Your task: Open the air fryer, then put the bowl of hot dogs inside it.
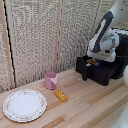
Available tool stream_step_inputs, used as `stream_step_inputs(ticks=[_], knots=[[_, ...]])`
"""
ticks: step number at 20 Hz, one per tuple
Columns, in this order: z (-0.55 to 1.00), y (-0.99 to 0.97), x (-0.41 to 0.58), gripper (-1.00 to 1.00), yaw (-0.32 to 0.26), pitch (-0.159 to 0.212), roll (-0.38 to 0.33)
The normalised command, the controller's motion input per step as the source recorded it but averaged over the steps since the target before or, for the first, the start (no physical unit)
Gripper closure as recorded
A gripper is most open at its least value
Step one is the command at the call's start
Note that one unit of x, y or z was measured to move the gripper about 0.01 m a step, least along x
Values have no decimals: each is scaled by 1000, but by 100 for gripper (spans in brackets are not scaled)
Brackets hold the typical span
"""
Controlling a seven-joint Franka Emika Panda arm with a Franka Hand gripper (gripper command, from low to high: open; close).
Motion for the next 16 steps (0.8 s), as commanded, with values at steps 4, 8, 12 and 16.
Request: stream_step_inputs(ticks=[4, 8, 12, 16], knots=[[51, -22, 0, -100, 0, 8, -39], [568, 0, -30, -100, 0, 6, -74], [891, 0, 0, -100, -16, 51, -24], [749, 77, 64, -100, -71, 106, -34]])
